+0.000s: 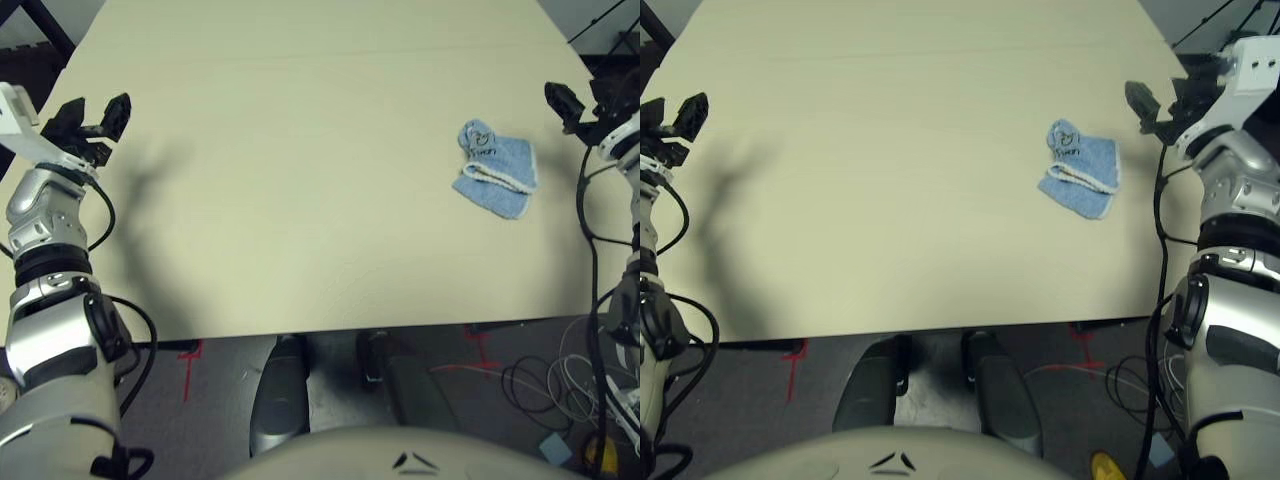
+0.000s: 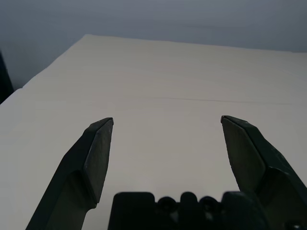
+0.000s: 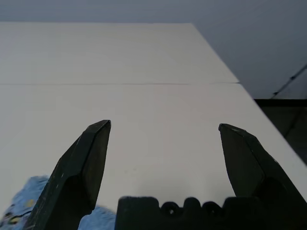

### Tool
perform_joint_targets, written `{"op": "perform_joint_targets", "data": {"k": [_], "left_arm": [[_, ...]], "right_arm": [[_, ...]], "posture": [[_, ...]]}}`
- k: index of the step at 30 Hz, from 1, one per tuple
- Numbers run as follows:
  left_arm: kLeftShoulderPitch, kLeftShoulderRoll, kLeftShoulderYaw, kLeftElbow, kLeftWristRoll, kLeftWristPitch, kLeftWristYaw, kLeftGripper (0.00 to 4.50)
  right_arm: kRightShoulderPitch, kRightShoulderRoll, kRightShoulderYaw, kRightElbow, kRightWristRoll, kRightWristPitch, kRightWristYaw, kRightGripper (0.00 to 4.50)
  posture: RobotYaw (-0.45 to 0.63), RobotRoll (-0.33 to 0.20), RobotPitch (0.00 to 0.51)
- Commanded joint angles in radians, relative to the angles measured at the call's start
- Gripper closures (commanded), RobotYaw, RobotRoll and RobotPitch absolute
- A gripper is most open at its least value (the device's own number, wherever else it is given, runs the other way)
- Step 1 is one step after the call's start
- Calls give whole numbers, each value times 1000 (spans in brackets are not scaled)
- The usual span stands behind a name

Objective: Wipe the water off the table with a rag.

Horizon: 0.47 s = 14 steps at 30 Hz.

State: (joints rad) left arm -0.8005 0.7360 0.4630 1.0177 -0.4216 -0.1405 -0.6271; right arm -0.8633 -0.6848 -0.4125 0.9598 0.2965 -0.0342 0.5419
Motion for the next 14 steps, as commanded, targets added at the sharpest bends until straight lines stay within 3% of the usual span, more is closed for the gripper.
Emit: {"op": "perform_joint_targets", "data": {"k": [1, 14], "left_arm": [[22, -18, 6, 42, 25, -45, 46, 0], [10, -19, 3, 99, 46, -73, 85, 0]], "right_arm": [[34, -5, -27, 50, 4, -60, -42, 17], [42, 3, -12, 58, 2, -95, -59, 17]], "posture": [[178, 0, 200], [172, 0, 213]]}}
